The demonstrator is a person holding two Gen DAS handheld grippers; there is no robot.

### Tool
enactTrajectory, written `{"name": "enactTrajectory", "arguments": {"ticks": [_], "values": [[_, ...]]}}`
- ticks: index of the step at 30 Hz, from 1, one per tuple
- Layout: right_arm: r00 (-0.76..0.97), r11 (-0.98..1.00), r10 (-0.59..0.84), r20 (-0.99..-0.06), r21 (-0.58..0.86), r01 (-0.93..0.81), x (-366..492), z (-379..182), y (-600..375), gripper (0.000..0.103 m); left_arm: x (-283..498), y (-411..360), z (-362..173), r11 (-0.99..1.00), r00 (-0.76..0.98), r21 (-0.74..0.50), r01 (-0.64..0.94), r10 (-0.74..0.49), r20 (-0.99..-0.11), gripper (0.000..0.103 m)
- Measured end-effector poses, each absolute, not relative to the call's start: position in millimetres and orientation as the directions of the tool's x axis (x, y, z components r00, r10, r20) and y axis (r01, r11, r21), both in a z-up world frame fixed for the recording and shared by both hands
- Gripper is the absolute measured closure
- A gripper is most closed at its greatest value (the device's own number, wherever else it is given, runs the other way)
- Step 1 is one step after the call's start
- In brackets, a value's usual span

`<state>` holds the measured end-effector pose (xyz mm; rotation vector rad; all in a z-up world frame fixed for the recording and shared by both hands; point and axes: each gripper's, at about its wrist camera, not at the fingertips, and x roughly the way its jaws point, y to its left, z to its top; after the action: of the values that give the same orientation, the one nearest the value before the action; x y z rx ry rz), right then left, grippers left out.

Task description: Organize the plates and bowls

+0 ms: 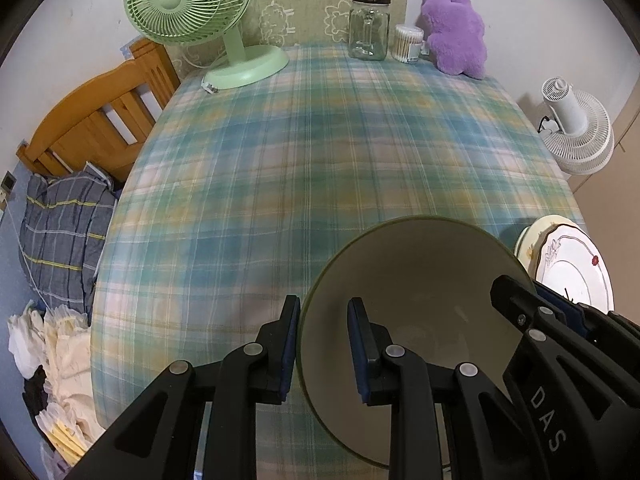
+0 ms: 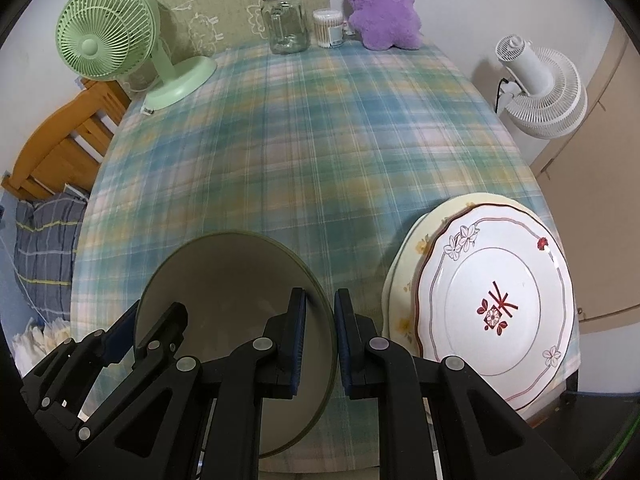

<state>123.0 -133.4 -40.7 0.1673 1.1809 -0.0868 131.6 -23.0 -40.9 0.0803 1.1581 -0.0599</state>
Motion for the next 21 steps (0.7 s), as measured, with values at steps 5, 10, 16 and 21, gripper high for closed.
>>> {"name": "enactTrajectory", "arguments": {"ticks": [5,10,16,21], "values": [[0.364,0.981,0.034,-0.931,0.1,0.165,122,-40,-136,0.084,129,-20,-41,0.994,0.391,-0.009,0.107,-0.05,-0.919,0.072],[0.366,0.977,0.035,-0.93,0.109,0.184,115,-36,-140,0.084,124,-15,-35,0.99,0.399,-0.048,0.13,-0.096,-0.912,0.055],[0.393,0.972,0.018,-0.919,0.109,0.209,104,-29,-144,0.084,119,-4,-37,0.989,0.396,-0.053,0.137,-0.104,-0.912,0.034],[0.395,0.969,0.015,-0.919,0.111,0.221,99,-31,-145,0.078,120,1,-47,0.987,0.355,-0.094,0.132,-0.135,-0.925,0.028]]}}
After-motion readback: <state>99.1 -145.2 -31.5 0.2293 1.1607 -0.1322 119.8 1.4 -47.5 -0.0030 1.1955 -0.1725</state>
